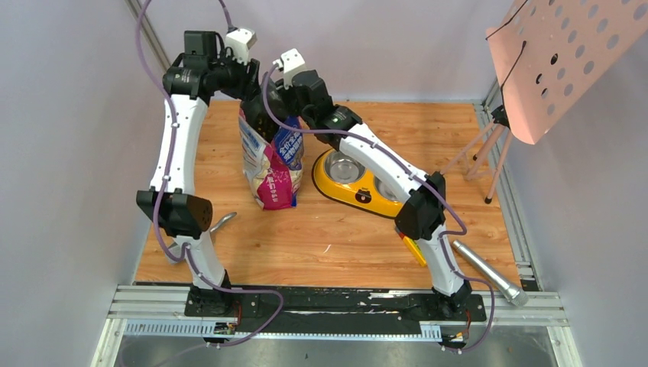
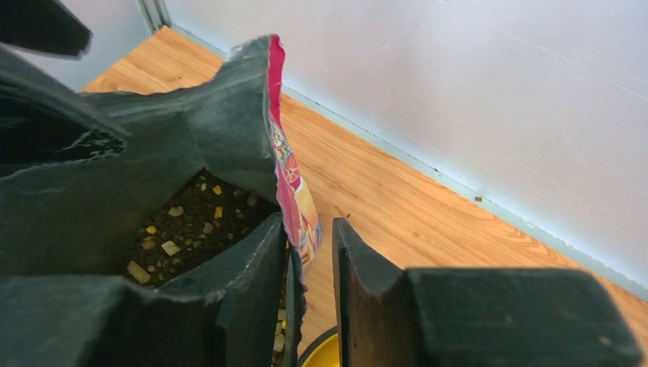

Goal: Serve the pet food

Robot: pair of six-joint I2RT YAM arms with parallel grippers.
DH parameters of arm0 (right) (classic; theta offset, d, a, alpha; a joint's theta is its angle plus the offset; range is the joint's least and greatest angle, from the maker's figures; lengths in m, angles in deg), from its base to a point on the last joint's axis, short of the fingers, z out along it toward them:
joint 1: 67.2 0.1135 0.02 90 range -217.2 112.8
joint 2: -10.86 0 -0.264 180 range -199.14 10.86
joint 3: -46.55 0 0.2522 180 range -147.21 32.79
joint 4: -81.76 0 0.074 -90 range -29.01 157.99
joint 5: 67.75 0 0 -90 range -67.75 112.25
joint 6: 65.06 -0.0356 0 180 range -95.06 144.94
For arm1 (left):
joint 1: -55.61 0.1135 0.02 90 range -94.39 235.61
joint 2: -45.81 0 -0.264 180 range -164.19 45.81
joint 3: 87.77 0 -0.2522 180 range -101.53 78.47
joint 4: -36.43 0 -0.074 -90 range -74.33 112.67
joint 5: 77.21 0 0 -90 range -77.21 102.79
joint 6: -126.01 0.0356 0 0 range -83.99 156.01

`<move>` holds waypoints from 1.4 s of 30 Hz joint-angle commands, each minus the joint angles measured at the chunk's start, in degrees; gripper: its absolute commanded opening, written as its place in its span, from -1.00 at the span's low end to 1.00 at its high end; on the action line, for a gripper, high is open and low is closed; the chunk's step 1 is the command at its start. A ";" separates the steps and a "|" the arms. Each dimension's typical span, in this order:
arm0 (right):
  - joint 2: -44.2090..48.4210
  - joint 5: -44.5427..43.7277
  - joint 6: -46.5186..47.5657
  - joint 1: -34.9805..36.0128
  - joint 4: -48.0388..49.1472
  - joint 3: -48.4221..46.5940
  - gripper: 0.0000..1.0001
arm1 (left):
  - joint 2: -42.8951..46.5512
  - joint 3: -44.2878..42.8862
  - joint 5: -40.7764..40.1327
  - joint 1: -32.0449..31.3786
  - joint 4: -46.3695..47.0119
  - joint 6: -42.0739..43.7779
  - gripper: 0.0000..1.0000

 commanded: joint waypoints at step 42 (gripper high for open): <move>51.78 57.87 -11.15 -19.74 -14.66 56.29 0.82 | 35.36 65.05 -8.91 25.11 -15.74 54.92 0.75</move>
